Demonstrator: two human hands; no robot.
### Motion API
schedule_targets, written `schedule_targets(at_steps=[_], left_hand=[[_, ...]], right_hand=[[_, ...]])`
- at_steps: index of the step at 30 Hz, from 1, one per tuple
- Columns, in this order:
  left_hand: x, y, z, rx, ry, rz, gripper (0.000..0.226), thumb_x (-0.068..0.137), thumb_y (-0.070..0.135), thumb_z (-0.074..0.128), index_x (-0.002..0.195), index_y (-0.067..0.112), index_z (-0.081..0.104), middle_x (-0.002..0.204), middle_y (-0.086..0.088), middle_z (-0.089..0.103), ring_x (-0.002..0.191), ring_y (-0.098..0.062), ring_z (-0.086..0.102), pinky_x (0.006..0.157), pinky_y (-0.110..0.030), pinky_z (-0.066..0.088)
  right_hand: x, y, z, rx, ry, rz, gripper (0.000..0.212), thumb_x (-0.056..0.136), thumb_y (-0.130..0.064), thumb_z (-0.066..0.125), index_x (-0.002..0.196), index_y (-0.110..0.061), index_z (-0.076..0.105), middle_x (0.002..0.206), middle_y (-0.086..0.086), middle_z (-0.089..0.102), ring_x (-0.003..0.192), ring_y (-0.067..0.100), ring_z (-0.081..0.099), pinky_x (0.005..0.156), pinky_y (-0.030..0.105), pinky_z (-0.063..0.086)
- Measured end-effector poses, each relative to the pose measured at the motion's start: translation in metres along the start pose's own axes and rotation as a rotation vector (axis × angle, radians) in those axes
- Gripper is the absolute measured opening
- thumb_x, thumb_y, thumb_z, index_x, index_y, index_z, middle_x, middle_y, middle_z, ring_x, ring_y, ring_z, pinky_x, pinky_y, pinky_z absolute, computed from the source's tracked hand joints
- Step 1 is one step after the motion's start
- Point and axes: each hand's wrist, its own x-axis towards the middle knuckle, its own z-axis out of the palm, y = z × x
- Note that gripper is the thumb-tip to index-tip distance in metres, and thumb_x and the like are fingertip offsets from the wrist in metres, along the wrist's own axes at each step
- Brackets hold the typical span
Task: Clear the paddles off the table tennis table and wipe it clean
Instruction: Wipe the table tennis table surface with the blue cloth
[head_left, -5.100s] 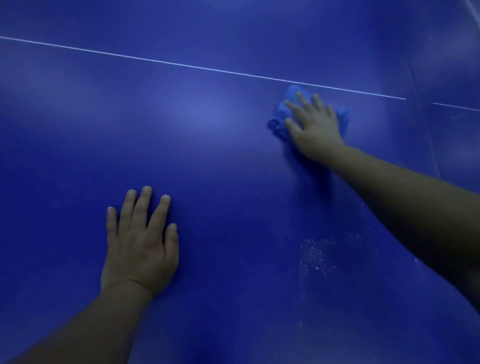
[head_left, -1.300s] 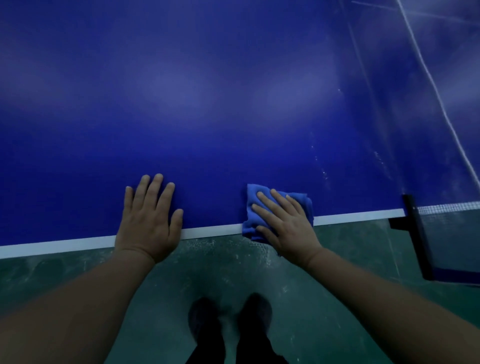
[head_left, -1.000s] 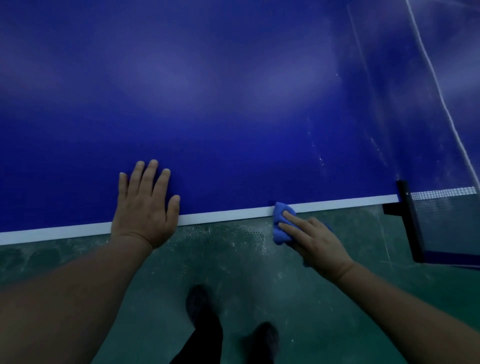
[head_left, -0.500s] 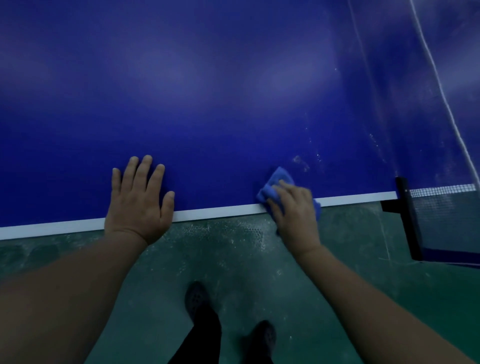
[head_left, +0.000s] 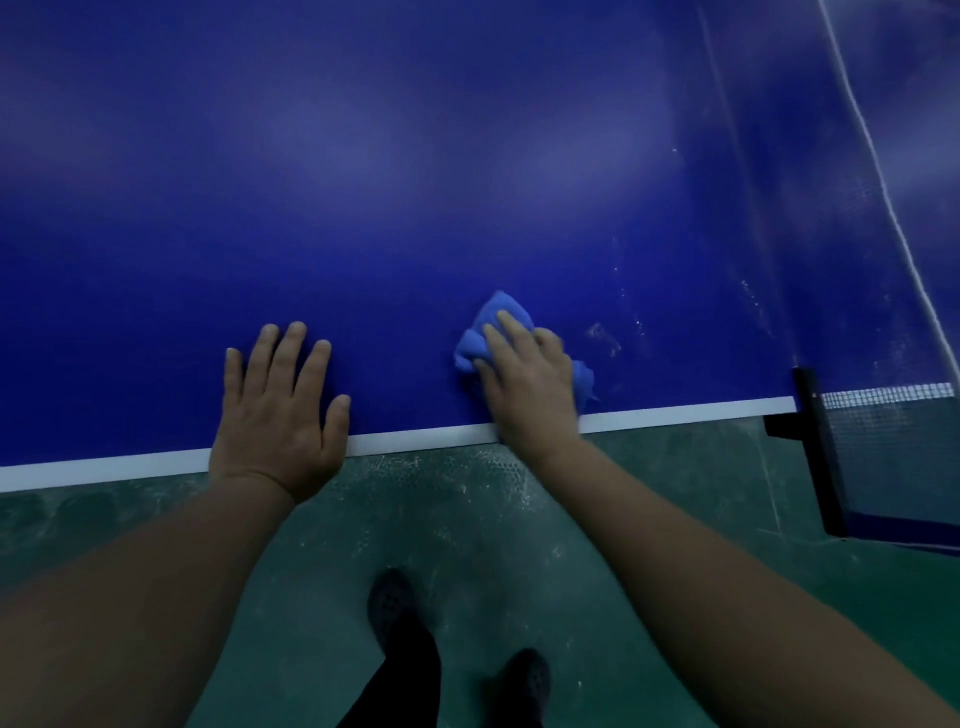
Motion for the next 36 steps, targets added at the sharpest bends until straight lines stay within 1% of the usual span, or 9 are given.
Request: schedule_targets(at_steps=[3,7,10,12,17,21,27,31,36], left_hand=[[0.001,0.001,0.000,0.000,0.009,-0.001,0.071,0.094,0.049,0.026,0.149,0.007,0.040,0.160,-0.018,0.029,0.150,-0.035,0.016,0.122,-0.056,0.002],[-0.001,0.001,-0.002,0.004,0.001,0.002,0.070,0.094,0.048,0.026,0.148,0.006,0.040,0.159,-0.018,0.029,0.150,-0.036,0.016,0.122,-0.057,0.003],[0.000,0.002,-0.001,0.011,-0.009,-0.001,0.070,0.095,0.049,0.026,0.148,0.006,0.041,0.159,-0.018,0.029,0.150,-0.036,0.017,0.121,-0.058,0.005],[0.000,0.001,0.000,0.019,-0.016,-0.002,0.069,0.095,0.048,0.026,0.149,0.007,0.041,0.160,-0.018,0.029,0.150,-0.036,0.018,0.121,-0.059,0.007],[0.000,0.001,0.002,0.036,0.000,-0.001,0.068,0.096,0.048,0.027,0.148,0.007,0.042,0.159,-0.017,0.031,0.149,-0.037,0.021,0.120,-0.060,0.010],[-0.001,0.000,0.004,0.029,0.044,0.003,0.066,0.095,0.046,0.029,0.146,0.005,0.043,0.157,-0.018,0.034,0.148,-0.037,0.023,0.119,-0.061,0.012],[0.000,-0.002,0.007,0.048,0.070,0.018,0.066,0.094,0.045,0.032,0.145,0.004,0.045,0.156,-0.019,0.035,0.148,-0.037,0.025,0.118,-0.062,0.016],[0.001,-0.002,0.006,0.068,0.056,0.020,0.067,0.095,0.046,0.030,0.145,0.003,0.043,0.157,-0.020,0.034,0.148,-0.038,0.024,0.118,-0.063,0.014],[0.001,-0.002,0.005,0.058,0.052,0.031,0.067,0.095,0.046,0.030,0.145,0.003,0.044,0.156,-0.021,0.033,0.147,-0.040,0.023,0.119,-0.062,0.011]], right_hand=[[0.018,0.010,0.010,-0.082,-0.025,0.050,0.046,0.097,-0.035,0.039,0.126,-0.010,0.065,0.137,0.010,0.060,0.105,0.037,0.057,0.086,0.040,0.047],[-0.016,0.090,-0.018,-0.151,0.034,0.450,0.040,0.098,-0.024,0.042,0.125,-0.005,0.064,0.139,0.016,0.057,0.104,0.043,0.053,0.091,0.044,0.040],[-0.027,0.087,-0.024,-0.137,0.030,0.693,0.042,0.101,-0.026,0.044,0.135,-0.004,0.057,0.147,0.012,0.050,0.111,0.045,0.047,0.091,0.048,0.039],[-0.016,0.054,-0.012,-0.117,0.031,0.571,0.040,0.098,-0.024,0.046,0.131,-0.006,0.061,0.145,0.012,0.053,0.107,0.043,0.049,0.087,0.047,0.041],[-0.003,0.006,0.003,-0.044,-0.129,-0.125,0.045,0.100,-0.035,0.043,0.134,-0.011,0.061,0.145,0.007,0.053,0.111,0.036,0.050,0.089,0.044,0.046],[0.029,-0.004,0.015,-0.014,-0.137,-0.321,0.044,0.100,-0.034,0.045,0.134,-0.010,0.060,0.147,0.006,0.052,0.113,0.033,0.049,0.089,0.046,0.047],[0.129,-0.066,0.052,-0.038,-0.132,-0.017,0.045,0.102,-0.035,0.041,0.141,-0.016,0.052,0.153,0.001,0.044,0.133,0.028,0.041,0.098,0.045,0.040],[0.170,-0.015,0.047,-0.093,-0.126,0.310,0.045,0.101,-0.029,0.038,0.143,-0.016,0.048,0.157,0.001,0.037,0.144,0.028,0.032,0.104,0.045,0.036],[0.118,0.081,0.008,-0.151,-0.041,0.665,0.047,0.106,-0.034,0.032,0.149,-0.017,0.039,0.161,0.001,0.030,0.142,0.031,0.029,0.108,0.050,0.033]])
